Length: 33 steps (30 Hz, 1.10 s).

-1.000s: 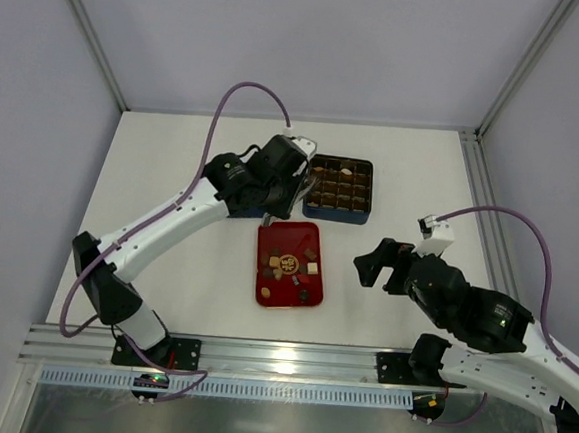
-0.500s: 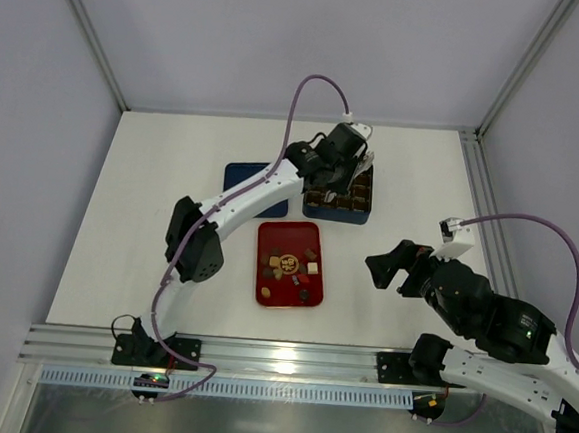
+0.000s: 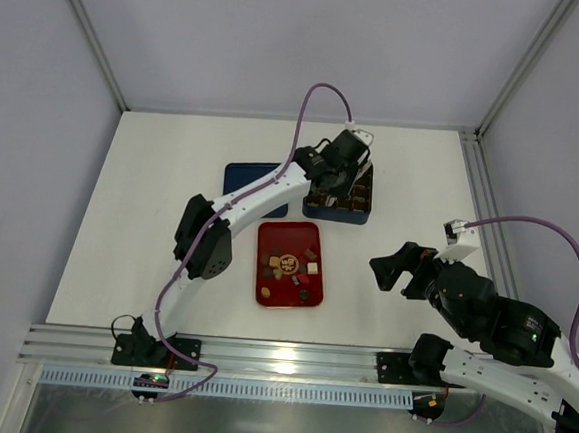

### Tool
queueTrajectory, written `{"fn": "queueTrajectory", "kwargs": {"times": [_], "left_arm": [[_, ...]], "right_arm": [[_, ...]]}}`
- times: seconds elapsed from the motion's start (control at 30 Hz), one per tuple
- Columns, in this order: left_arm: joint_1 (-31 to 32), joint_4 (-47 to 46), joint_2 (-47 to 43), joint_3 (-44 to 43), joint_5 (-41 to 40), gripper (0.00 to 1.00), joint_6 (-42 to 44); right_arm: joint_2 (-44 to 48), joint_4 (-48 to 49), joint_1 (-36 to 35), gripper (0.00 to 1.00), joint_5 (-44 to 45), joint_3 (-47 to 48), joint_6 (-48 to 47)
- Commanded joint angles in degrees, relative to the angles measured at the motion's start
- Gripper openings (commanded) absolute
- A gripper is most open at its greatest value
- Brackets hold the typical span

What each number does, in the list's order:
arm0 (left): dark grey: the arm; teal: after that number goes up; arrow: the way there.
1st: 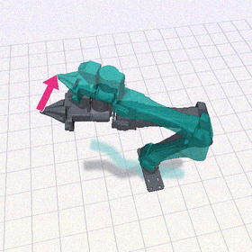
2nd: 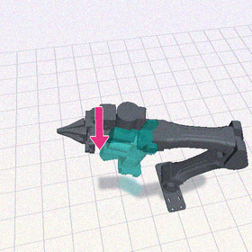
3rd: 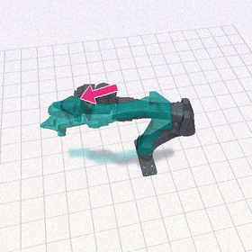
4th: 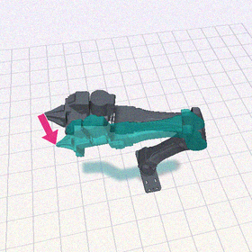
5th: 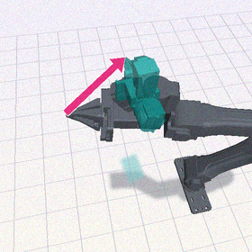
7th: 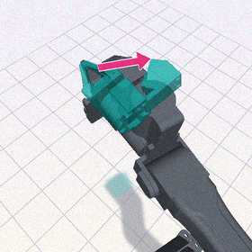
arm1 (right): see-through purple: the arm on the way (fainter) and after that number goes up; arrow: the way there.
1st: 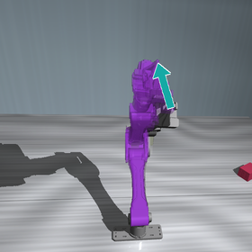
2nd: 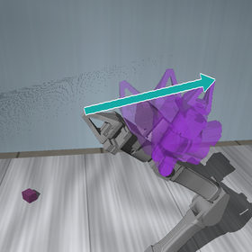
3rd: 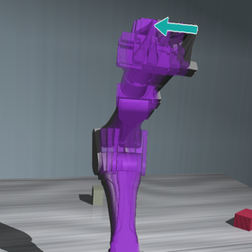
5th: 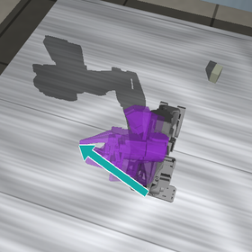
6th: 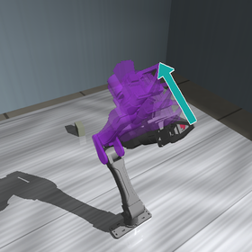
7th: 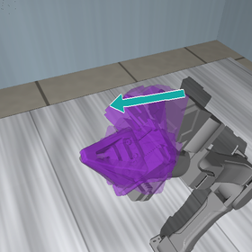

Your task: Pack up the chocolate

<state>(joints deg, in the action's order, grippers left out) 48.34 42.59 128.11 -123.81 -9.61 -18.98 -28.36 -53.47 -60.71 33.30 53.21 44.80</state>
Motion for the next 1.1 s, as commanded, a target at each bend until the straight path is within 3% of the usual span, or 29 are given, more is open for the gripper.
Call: {"fn": "queueTrajectory", "kwargs": {"times": [0.0,0.43,0.8,1.07], "left_arm": [[-0.52,-3.74,-0.59,-2.31,-0.68,0.13,0.88],[-0.79,-4.0,0.12,-2.4,-0.41,0.22,0.79],[-0.88,-4.09,-0.23,-2.49,-0.41,0.37,1.23],[-0.88,-4.09,-1.02,-2.93,-0.33,0.4,1.58]], "right_arm": [[0.59,-0.05,-0.29,1.0,0.8,1.28,0.03],[0.85,0.3,-0.29,1.0,0.63,0.58,0.38],[1.2,0.39,-0.29,1.0,0.45,0.23,0.47],[1.11,0.39,-0.2,1.0,0.63,-0.04,0.47]]}}
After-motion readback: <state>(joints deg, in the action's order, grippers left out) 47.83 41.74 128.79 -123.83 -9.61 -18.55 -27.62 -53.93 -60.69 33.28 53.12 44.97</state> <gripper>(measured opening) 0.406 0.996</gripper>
